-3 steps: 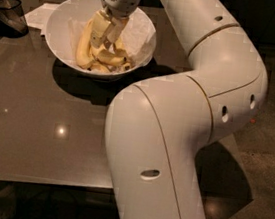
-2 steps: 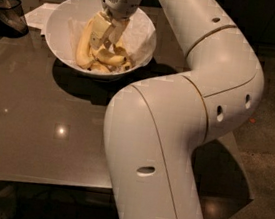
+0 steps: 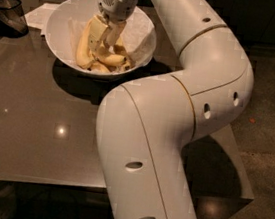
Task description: Pick banana from white bowl
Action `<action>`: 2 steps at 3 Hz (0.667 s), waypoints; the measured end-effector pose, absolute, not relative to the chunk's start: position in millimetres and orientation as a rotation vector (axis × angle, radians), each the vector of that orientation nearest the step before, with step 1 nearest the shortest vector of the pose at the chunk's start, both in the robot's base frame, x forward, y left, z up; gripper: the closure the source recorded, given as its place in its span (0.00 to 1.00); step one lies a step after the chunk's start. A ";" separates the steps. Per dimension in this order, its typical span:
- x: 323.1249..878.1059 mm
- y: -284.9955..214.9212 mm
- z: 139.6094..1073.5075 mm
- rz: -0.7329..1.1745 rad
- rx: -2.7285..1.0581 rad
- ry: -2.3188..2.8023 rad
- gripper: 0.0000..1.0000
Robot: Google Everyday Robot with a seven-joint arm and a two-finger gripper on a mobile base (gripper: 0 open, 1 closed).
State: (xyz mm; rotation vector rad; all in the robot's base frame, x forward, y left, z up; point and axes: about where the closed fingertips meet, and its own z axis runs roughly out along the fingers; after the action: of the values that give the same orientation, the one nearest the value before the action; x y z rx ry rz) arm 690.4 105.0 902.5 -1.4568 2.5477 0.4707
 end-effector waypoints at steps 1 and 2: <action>691.3 109.4 895.4 0.478 -1.466 2.558 0.46; 692.0 111.4 887.3 0.489 -1.471 2.573 0.46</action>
Offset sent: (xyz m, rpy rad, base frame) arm -0.0320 -0.0260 -0.0133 -0.1231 0.2011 0.0641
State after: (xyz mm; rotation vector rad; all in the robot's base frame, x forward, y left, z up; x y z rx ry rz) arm 692.0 111.4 887.3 -1.4706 2.5728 0.4892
